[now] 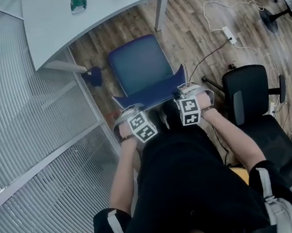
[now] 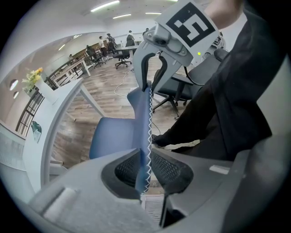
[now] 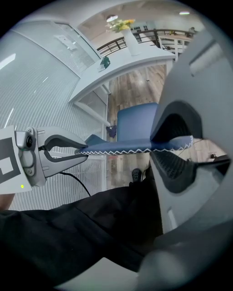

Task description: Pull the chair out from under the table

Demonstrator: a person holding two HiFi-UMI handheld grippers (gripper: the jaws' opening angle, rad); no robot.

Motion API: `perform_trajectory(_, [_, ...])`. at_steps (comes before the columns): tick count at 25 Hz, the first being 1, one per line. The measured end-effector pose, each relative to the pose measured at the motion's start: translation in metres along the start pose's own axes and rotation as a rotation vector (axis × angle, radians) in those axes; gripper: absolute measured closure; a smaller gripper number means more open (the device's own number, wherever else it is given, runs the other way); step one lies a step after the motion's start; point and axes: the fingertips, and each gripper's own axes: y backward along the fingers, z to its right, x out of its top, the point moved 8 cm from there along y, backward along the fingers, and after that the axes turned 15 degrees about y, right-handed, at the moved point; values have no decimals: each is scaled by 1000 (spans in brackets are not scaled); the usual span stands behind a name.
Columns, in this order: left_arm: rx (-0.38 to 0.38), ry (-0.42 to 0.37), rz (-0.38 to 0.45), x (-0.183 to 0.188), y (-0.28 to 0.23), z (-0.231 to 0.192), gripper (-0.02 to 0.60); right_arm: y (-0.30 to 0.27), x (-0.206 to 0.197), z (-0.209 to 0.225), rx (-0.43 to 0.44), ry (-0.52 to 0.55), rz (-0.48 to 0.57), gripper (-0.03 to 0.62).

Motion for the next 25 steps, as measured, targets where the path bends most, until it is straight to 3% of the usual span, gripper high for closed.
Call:
perform_trajectory(11, [-11, 33, 13, -4, -3, 0, 492, -2, 1, -2, 6, -34, 8, 510])
perform_trajectory(15, [-15, 65, 3, -10, -2, -2, 457, -3, 6, -4, 22, -73, 29, 499])
perform_trajectory(25, [44, 76, 6, -12, -3, 2, 430, -3, 10, -7, -10, -112, -3, 491])
